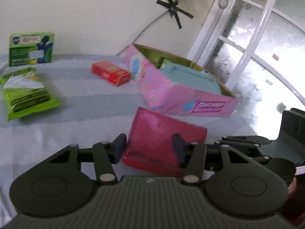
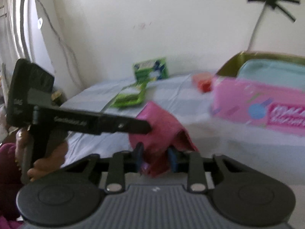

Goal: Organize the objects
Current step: 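Carry the pink pouch into the tin and open the right tool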

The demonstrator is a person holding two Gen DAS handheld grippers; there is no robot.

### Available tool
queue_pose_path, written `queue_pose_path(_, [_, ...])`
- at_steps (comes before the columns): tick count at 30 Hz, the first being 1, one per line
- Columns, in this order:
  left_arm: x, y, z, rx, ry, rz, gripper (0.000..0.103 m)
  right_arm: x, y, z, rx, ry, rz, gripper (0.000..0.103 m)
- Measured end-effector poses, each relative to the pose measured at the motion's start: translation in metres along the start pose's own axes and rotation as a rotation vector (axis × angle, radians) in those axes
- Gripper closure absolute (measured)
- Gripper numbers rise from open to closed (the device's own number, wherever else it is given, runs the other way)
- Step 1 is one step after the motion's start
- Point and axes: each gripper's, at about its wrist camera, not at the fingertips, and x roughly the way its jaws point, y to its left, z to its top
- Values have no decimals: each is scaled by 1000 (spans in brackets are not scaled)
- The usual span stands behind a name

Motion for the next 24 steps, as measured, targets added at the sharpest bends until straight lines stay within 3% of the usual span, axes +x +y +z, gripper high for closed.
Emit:
queue_pose_path(6, [17,-49,54,101,-116,-7,47,-34,-12,24,-116,-224,-146,79])
queue_pose_path(10, [51,-71,85,108,-155,2,45,-33,-41,46,-93,-295,-238,78])
queue_pose_path(13, [98,-85,103,114,-139,61,42,-9,-62,68,-101,-310,-336,77])
queue_pose_path(14, [119,-90,107,127,-110,115,40,0,-78,74,-107,-299,-389,75])
queue_pose_path(17, [153,-93,104,118,-49,268,37,40,-128,84,-61,-199,-526,58])
queue_pose_path(20, [150,-89,94,120,-60,262,36,28,-150,70,81,-232,-442,57])
queue_pose_path(22, [147,-90,87,161,-67,322,35,21,-155,61,108,-250,-438,56])
queue_pose_path(24, [141,-88,86,153,-72,334,35,15,-157,58,133,-263,-442,56])
